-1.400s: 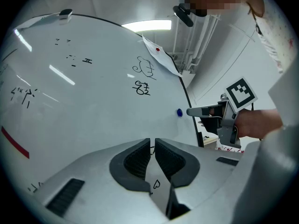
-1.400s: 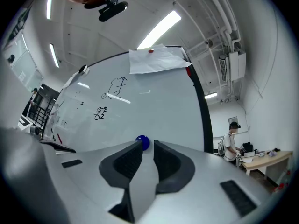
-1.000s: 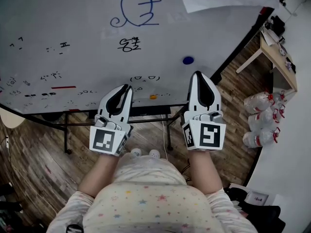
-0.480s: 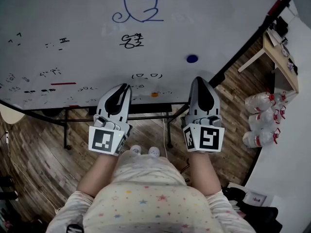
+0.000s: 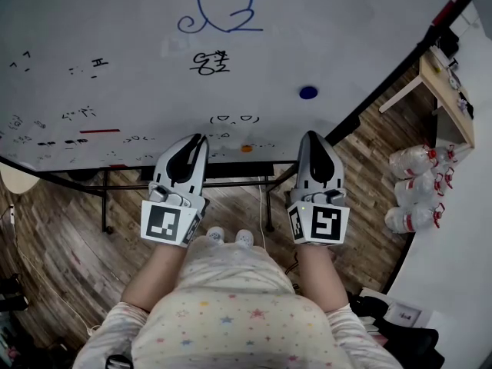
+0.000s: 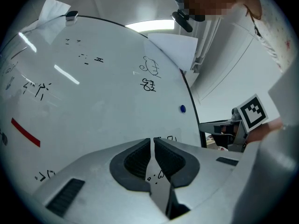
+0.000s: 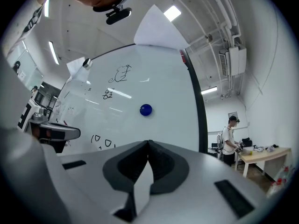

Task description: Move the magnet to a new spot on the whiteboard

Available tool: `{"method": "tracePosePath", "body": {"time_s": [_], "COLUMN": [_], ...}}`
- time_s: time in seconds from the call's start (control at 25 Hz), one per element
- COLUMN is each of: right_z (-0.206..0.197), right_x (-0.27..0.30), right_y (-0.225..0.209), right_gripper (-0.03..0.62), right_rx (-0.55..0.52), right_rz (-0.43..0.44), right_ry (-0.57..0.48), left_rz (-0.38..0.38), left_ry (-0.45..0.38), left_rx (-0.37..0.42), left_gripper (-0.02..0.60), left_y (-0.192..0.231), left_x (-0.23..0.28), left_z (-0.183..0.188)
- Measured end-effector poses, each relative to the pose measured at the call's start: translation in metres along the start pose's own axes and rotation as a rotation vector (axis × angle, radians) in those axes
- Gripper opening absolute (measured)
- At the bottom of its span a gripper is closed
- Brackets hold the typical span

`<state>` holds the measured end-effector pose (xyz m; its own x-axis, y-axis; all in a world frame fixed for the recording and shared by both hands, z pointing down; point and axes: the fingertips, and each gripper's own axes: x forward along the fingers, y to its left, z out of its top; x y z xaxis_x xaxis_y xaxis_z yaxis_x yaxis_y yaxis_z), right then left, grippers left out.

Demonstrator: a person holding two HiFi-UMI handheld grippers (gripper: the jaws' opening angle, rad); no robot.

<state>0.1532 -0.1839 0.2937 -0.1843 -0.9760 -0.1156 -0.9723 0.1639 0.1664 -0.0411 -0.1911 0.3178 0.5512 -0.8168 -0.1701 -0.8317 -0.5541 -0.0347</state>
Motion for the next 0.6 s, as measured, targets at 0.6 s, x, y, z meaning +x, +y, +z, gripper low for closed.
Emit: {"method": "tracePosePath", "body": {"time_s": [0.6], "right_z": [-0.022], "right_x": [-0.01], "right_y": [0.004], "right_gripper": [0.002], "right_rx": [0.009], "right_rz": [0.004], "right_ry": [0.036], "left_rz": [-0.016], "left_ry": [0.014], "left_rx": [-0.02], "left_gripper": [0.034], "left_y": [-0.002], "left_x": [-0.006], "left_z": [-0.014]}}
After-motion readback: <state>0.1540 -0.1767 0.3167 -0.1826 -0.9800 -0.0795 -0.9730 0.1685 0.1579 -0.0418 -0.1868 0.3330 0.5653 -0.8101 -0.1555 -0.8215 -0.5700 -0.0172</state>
